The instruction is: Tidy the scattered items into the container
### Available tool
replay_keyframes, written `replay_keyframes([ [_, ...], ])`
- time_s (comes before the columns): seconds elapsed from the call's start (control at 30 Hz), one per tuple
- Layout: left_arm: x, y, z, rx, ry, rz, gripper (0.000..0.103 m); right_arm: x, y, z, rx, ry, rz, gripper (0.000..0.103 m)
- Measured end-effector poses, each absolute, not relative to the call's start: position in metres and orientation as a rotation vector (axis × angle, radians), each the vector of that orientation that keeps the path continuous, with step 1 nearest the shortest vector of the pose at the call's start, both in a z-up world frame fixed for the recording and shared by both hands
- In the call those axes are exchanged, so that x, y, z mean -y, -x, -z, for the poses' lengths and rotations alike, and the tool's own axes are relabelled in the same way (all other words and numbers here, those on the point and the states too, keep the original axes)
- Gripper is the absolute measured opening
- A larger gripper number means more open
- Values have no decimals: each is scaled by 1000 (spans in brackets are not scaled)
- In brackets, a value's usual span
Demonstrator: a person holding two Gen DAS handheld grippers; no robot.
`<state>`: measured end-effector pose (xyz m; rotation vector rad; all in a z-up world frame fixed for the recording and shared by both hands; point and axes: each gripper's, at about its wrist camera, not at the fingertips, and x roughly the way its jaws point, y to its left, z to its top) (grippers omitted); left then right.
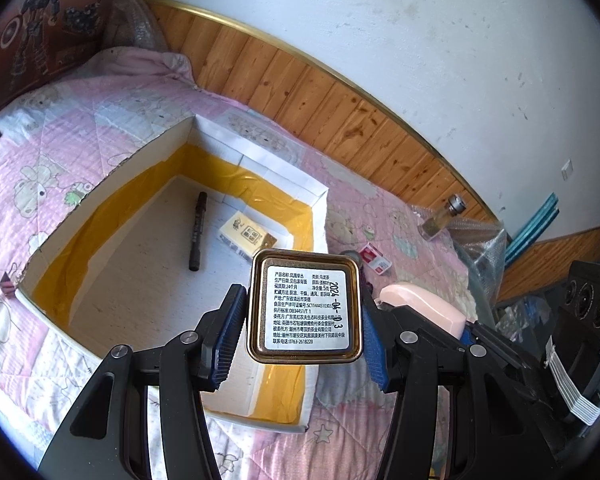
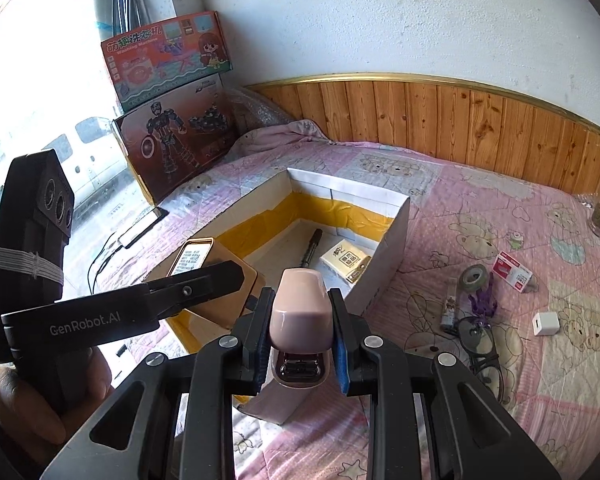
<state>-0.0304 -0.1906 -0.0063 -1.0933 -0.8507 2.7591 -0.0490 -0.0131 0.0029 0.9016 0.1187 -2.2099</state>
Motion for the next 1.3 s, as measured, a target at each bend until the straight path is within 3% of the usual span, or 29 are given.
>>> replay_keyframes([
  [1.3, 266, 70, 43, 968, 1293, -2756, 55, 108, 110, 18, -251, -1043, 2021, 27],
])
